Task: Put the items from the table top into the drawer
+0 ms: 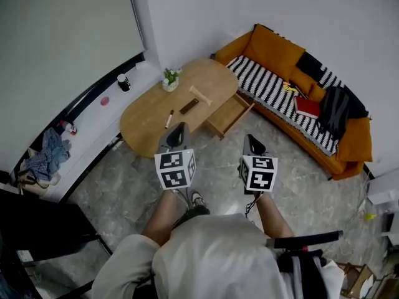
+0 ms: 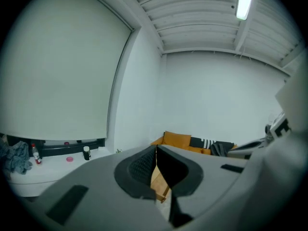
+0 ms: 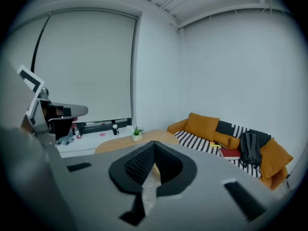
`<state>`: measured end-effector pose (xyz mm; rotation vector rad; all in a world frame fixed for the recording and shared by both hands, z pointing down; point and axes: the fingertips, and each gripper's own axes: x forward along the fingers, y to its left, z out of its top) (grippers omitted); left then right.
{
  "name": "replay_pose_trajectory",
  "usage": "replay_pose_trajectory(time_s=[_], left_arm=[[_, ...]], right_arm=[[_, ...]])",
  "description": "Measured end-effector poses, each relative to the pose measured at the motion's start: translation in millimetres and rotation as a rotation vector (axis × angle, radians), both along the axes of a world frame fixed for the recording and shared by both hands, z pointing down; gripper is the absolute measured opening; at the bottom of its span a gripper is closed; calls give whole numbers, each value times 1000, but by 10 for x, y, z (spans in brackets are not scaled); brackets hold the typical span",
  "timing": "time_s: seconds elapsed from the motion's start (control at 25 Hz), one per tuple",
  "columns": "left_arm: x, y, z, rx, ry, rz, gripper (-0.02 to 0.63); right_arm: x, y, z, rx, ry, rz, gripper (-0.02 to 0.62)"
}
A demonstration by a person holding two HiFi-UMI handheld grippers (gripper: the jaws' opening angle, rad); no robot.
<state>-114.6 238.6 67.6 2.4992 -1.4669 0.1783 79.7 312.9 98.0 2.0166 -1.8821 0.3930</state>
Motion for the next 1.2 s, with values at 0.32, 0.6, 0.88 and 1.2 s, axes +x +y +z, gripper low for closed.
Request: replay_pose_trajectory(time_s=[0.32,0.6,0.88,1.2], left_arm=[[44,-1008,167,-39,54,-35,11],[21,-1427,523,-112,38,-80,11],[205,-1815,841,-162,-7,-200,11],[498,-2195,977,-221,-50,-388,11]], right_arm=[[12,-1024,90,-48,31,-57,-8],[98,-1547,349,-99,9,-79,-8],[418,-2242,744,-153,-29,-169,-8],[664,-3211,851,-183,-40,-387,-8]])
